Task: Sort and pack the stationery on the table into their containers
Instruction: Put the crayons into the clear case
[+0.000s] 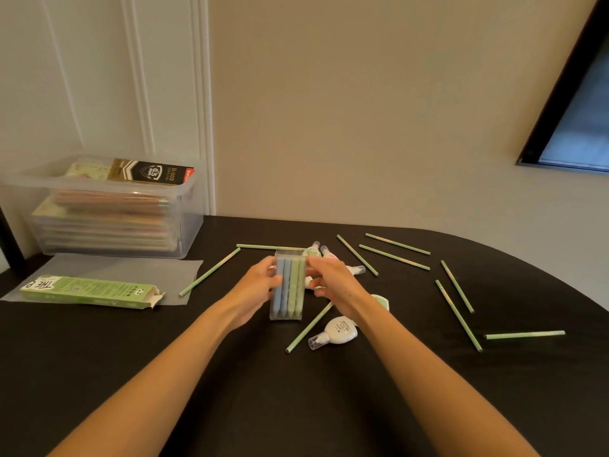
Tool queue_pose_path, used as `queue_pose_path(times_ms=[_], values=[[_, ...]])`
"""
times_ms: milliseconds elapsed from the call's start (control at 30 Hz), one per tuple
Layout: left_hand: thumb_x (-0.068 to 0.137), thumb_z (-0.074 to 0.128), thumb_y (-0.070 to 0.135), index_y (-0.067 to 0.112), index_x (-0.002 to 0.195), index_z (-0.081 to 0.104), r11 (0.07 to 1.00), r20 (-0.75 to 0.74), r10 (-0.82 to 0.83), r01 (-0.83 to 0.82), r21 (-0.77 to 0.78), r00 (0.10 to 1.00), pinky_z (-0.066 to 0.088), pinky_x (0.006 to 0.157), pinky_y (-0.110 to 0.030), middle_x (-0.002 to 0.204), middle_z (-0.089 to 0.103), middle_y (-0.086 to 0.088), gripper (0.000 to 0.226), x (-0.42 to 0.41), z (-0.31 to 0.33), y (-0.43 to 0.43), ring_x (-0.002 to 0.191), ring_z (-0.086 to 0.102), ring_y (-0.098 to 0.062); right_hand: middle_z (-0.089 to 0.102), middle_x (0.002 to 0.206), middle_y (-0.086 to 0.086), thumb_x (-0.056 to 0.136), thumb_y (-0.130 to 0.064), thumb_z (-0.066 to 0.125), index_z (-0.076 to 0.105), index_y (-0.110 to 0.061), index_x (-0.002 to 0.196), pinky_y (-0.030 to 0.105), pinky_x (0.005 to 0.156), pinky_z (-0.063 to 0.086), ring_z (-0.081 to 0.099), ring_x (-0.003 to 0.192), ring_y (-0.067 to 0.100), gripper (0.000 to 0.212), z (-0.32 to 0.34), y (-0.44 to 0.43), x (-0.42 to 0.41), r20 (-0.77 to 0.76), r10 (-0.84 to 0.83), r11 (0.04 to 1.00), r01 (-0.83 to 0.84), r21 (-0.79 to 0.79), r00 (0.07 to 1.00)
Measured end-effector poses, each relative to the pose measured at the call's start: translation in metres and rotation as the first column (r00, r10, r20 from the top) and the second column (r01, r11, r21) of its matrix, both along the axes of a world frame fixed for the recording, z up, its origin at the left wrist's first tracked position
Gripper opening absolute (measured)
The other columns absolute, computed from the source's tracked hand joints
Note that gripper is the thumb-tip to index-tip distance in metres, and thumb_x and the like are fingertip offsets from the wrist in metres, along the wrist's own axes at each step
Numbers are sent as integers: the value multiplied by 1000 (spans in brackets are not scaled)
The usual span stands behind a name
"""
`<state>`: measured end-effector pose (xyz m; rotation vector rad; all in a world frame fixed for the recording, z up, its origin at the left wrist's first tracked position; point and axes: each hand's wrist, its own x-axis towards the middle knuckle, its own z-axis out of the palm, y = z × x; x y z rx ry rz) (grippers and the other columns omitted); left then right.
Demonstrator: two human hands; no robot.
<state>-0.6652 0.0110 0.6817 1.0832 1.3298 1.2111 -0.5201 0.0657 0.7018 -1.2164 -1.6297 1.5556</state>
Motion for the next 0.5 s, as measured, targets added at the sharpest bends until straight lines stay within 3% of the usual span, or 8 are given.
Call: queue_pose_path(times_ms=[133, 200, 333, 400, 500], values=[[99, 33, 11, 8, 132, 48, 998, 250, 52, -62, 31, 967, 39, 104, -42, 129, 53, -12, 36, -5, 1, -1, 121, 50, -25, 60, 92, 5, 98, -28, 43, 56, -23, 91, 22, 62, 40, 47, 69, 11, 16, -1, -2, -2, -120, 4, 1000, -8, -30, 993], [100, 33, 20, 8, 131, 49, 995, 306, 91, -98, 8, 948, 37, 104, -42, 131, 53, -11, 37, -5, -1, 0, 122, 49, -26, 59, 93, 7, 98, -26, 44, 55, -20, 89, 23, 63, 40, 47, 69, 11, 15, 0, -3, -3, -153, 10, 999, -18, -48, 988], [100, 37, 21, 6, 130, 48, 992, 262, 121, -122, -12, 957, 40, 100, -41, 125, 54, -14, 36, -1, -1, -1, 119, 51, -27, 60, 90, 8, 94, -19, 51, 54, -8, 81, 29, 74, 42, 49, 77, 15, 18, -1, -6, -1, -199, 21, 998, -32, -54, 980], [99, 39, 15, 1, 126, 51, 989, 219, 127, -140, 41, 967, 44, 94, -37, 115, 58, -13, 33, 3, 1, 0, 109, 56, -24, 61, 89, 8, 92, -15, 52, 62, -5, 93, 30, 77, 44, 52, 78, 15, 15, -3, -5, -3, -239, 33, 999, -41, -29, 971], [97, 38, 10, 5, 106, 59, 983, 155, 137, -154, 103, 978, 46, 89, -29, 99, 60, -4, 23, 9, 9, 1, 93, 57, -15, 60, 77, 0, 93, -6, 48, 65, -1, 105, 21, 68, 46, 51, 67, 6, 21, 0, -2, -7, -242, 21, 999, -12, 40, 970]])
